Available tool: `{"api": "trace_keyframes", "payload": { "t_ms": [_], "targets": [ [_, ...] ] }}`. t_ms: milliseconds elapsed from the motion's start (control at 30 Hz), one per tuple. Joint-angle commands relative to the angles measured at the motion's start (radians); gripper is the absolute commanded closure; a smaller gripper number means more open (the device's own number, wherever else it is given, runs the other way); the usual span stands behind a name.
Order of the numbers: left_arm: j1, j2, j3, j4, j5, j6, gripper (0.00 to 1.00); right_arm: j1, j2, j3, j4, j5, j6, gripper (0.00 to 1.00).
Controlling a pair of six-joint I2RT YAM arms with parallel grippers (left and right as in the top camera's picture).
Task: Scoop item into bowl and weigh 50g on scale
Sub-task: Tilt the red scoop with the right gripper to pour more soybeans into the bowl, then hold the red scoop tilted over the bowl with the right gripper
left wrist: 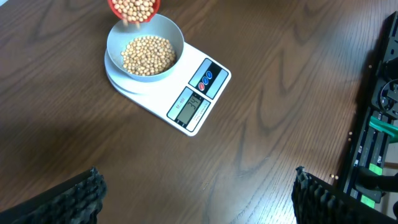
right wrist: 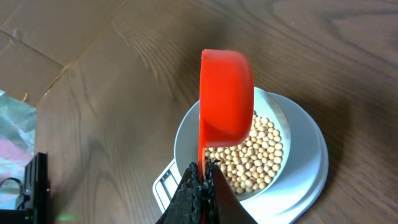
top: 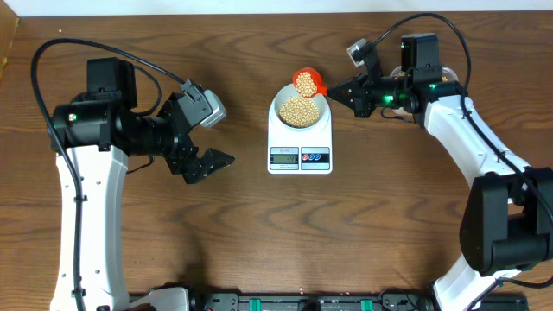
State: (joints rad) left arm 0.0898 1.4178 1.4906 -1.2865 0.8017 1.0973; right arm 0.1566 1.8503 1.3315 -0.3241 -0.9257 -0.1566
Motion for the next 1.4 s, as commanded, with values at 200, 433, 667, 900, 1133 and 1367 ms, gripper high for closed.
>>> {"api": "trace_keyframes", "payload": {
  "t_ms": [200,433,667,900,1133,1367],
  "targets": [
    [0.003,0.000,-0.006,-0.007,-0.002,0.010,0.02,0.009,0.002,-0.004,0.003,0.004,-0.025,0.99],
    [0.003,0.000,-0.006,-0.007,-0.002,0.010,0.02,0.009,0.002,-0.004,0.003,0.006,-0.026,0.99],
    [0.003,0.000,-0.006,-0.007,-0.002,0.010,0.02,0.009,0.002,-0.004,0.003,0.011,-0.051,0.99],
    [0.003,0.000,-0.006,-0.007,-0.002,0.010,0.02,0.009,0.002,-0.004,0.003,0.011,-0.070,0.99],
    [0.003,0.000,-0.006,-0.007,-0.002,0.009,0.02,0.009,0.002,-0.004,0.003,0.011,-0.080,0.99],
    [0.003,0.000,-0.006,-0.007,-0.002,0.010,0.02,0.009,0.002,-0.004,0.003,0.011,-0.089,0.99]
  ]
}}
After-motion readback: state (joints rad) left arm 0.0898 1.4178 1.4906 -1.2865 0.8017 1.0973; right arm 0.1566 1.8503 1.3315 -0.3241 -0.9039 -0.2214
